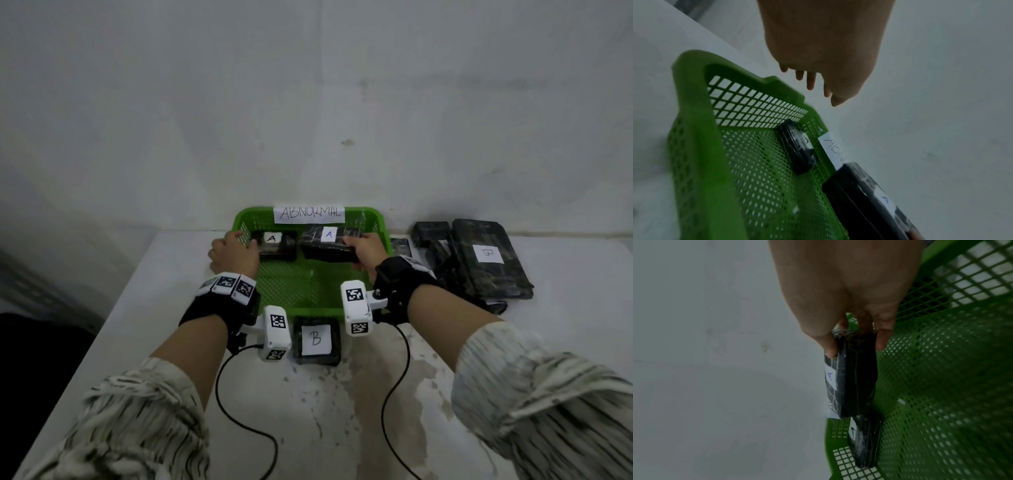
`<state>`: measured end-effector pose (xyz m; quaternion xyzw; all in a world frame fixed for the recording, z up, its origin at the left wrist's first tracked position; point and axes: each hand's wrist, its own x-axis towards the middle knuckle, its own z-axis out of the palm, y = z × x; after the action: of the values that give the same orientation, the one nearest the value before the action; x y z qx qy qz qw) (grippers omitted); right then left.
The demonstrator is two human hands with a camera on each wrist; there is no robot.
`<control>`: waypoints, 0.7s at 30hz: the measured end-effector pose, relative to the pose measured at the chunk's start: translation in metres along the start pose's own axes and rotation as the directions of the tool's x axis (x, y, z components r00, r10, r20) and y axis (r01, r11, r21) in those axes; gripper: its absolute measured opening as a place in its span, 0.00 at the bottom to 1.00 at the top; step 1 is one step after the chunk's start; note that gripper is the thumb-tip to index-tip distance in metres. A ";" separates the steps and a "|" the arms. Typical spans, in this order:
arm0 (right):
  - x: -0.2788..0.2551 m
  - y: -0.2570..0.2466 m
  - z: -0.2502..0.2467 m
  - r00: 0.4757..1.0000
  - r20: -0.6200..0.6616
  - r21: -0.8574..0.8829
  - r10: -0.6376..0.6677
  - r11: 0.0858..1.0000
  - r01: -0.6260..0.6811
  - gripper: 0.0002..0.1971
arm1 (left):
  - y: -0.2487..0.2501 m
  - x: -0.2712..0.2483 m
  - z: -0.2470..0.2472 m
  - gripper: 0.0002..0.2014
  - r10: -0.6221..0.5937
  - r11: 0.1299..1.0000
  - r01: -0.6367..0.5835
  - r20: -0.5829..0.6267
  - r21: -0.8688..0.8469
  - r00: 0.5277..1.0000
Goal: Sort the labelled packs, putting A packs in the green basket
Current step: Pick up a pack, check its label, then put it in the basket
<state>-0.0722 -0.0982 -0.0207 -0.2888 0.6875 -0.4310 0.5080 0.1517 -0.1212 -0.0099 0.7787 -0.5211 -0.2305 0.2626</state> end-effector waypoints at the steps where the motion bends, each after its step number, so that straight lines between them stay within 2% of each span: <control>1: 0.008 0.000 0.003 1.000 -0.026 -0.031 -0.005 1.000 0.005 0.26 | -0.002 0.007 0.003 0.22 -0.039 0.999 0.039 -0.004 0.028 0.999; 4: 0.028 -0.001 0.012 0.997 -0.072 -0.100 0.012 0.995 -0.020 0.27 | -0.005 0.022 0.012 0.23 -0.131 0.991 0.129 0.039 0.044 0.991; 8: 0.045 -0.002 0.018 0.993 -0.096 -0.089 0.068 0.993 -0.076 0.32 | -0.003 0.026 0.021 0.22 -0.149 0.988 0.146 0.058 0.044 0.987; 11: 0.064 -0.004 0.016 0.989 -0.135 -0.102 0.062 0.992 -0.076 0.36 | -0.007 0.025 0.027 0.23 -0.076 0.997 0.076 0.033 -0.008 0.997; 14: 0.119 0.029 0.004 0.984 -0.151 -0.122 0.090 0.987 -0.109 0.40 | -0.016 0.024 0.032 0.23 0.050 0.996 -0.049 0.001 -0.079 0.999; 19: 0.108 0.020 0.003 0.979 -0.171 -0.160 0.114 0.977 -0.142 0.26 | -0.018 0.026 0.043 0.24 0.061 0.990 -0.071 -0.078 -0.121 0.995; 21: 0.119 0.026 0.001 0.974 -0.187 -0.202 0.130 0.965 -0.168 0.26 | -0.020 0.028 0.046 0.24 0.055 0.989 -0.066 -0.089 -0.129 0.995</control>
<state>-0.1078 -0.1859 -0.0968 -0.2514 0.7914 -0.3376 0.4432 0.1459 -0.1483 -0.0595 0.7525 -0.5166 -0.2229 0.3424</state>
